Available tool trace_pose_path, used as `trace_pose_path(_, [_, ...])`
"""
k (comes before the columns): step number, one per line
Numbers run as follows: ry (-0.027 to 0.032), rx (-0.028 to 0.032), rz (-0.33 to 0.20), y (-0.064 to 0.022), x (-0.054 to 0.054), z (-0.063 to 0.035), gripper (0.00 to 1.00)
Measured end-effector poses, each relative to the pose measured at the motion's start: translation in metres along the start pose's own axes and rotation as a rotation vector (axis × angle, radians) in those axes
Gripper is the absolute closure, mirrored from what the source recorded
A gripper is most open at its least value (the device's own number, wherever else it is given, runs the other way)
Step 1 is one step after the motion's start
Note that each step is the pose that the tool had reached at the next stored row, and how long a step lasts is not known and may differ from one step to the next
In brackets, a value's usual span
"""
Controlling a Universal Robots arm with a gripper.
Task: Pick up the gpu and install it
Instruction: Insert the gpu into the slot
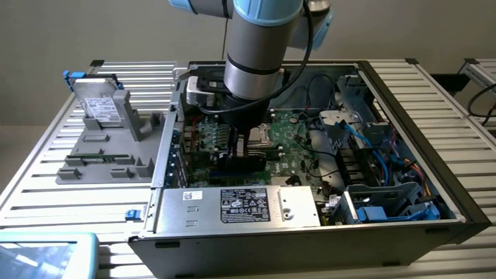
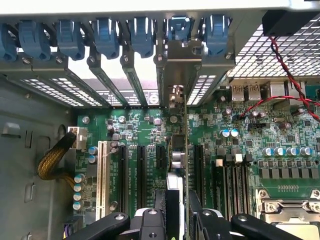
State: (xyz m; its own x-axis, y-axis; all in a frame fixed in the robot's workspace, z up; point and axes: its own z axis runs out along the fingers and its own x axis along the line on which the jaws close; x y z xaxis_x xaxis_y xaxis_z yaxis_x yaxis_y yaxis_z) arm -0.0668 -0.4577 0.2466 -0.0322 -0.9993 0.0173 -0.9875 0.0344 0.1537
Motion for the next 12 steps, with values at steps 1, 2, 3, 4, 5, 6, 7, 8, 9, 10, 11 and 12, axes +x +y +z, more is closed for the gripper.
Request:
trace_pose_path(1, [0.0000,-0.0005,0.000,0.0000,0.0000,0.0001,0.71])
trace_pose_path(2, [-0.0001,-0.0009,0.000,-0.0001,0.0000,0.0003,0.71])
trace_pose_path(3, [-0.0001,-0.0010,0.000,-0.0001,0.0000,0.0005,0.71])
trace_pose_path(4, [-0.0001,-0.0011,0.000,-0.0001,0.0000,0.0007,0.71])
trace_pose_path(5, [0.0000,-0.0012,0.000,-0.0001,0.0000,0.0008,0.71])
trace_pose_path(6, [0.0001,-0.0012,0.000,-0.0002,0.0000,0.0010,0.71])
trace_pose_path(7, [0.0000,-0.0011,0.000,-0.0002,0.0000,0.0011,0.71])
trace_pose_path(8, [0.0000,-0.0012,0.000,-0.0002,0.0000,0.0013,0.71])
trace_pose_path(9, [0.0000,-0.0011,0.000,-0.0002,0.0000,0.0014,0.71])
trace_pose_path(10, [-0.0002,-0.0011,0.000,-0.0002,-0.0001,0.0014,0.71])
trace_pose_path(11, [-0.0001,-0.0011,0.000,-0.0002,0.0000,0.0014,0.71])
trace_pose_path(12, [-0.0001,-0.0011,0.000,-0.0002,0.0000,0.0014,0.71])
